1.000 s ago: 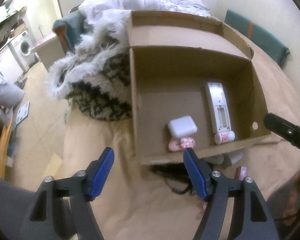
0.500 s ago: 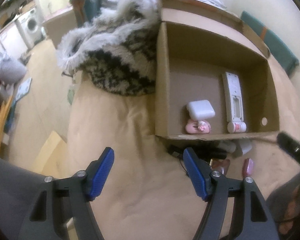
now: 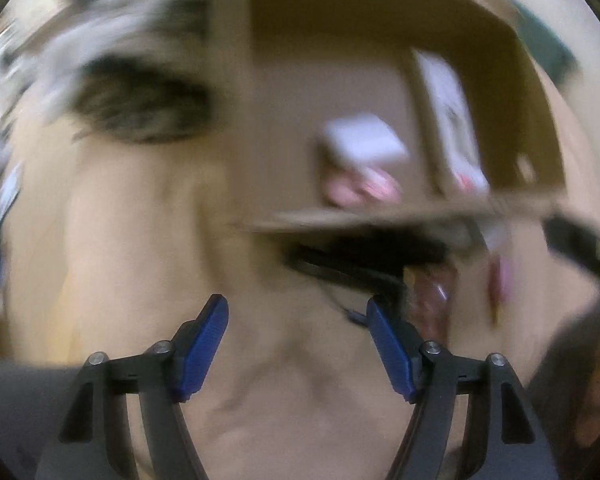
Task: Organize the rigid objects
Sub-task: 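Withdraw both tools from the box toward the remaining items, then grasp the black pen with left tool while right tool grasps pink comb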
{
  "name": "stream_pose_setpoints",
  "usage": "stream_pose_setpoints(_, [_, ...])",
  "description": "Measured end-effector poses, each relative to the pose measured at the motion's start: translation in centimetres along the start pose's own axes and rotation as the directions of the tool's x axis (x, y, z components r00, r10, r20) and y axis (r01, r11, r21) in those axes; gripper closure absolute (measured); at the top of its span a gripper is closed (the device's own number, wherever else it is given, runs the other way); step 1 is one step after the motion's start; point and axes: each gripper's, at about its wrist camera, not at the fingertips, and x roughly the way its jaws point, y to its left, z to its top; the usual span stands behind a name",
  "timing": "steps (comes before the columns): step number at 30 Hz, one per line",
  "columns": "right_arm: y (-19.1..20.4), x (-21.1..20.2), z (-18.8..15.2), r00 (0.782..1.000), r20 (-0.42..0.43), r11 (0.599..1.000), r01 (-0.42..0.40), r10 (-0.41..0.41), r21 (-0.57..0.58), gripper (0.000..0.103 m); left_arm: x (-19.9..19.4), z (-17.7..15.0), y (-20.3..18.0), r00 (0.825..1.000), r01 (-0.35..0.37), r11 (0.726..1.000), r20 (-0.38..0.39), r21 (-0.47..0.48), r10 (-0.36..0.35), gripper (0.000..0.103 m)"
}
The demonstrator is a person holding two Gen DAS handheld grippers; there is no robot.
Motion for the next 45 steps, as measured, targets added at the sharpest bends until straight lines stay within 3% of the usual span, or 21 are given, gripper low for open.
stream_pose_setpoints(2, [-0.4,0.0,0.0,1.000,-0.003,1.000,-0.004,0.004,0.018,0.005,0.4,0.1,-1.3,1.000,0.003,0.997,-0.016,0.080,-0.001,0.034])
stream_pose_setpoints(6, [-0.7,0.1,0.2,0.999,-0.012,0.999,-0.032,0.032,0.039,0.005,1.4,0.7,-2.7,1.000,-0.014,0.984,0.027,0.175,0.009,0.030])
stream_pose_setpoints(18, [-1.6,0.5,0.8,0.995,-0.022,0.990,-0.098,0.101,0.106,0.005,4.9,1.9,-3.6,0.999,-0.020,0.954,0.030,0.300,0.012,0.022])
stream_pose_setpoints(26, [-1.6,0.6,1.1,0.994,-0.026,0.989,-0.099,0.103,0.108,0.005,4.5,1.8,-2.5,0.999,0.027,0.958,0.025,0.285,-0.035,0.024])
stream_pose_setpoints(34, [-1.4,0.9,1.0,0.995,-0.035,0.992,-0.087,0.091,0.095,0.005,-0.5,0.4,-1.3,0.998,0.022,0.969,0.053,0.246,-0.036,0.024])
stream_pose_setpoints(38, [-1.0,1.1,0.6,0.996,-0.049,0.994,-0.074,0.078,0.074,0.005,-2.1,-0.2,0.5,0.998,0.002,0.988,0.057,0.154,-0.011,0.024])
stream_pose_setpoints(43, [0.2,2.3,-0.7,0.987,-0.133,0.996,-0.085,0.088,0.025,0.006,-3.5,0.1,2.5,0.996,-0.017,1.000,0.084,0.024,0.015,0.024])
stream_pose_setpoints(45, [1.5,3.1,-1.4,0.983,-0.173,0.996,-0.074,0.066,-0.042,0.019,-4.1,0.0,2.5,0.996,-0.025,1.000,0.086,-0.007,0.025,0.024])
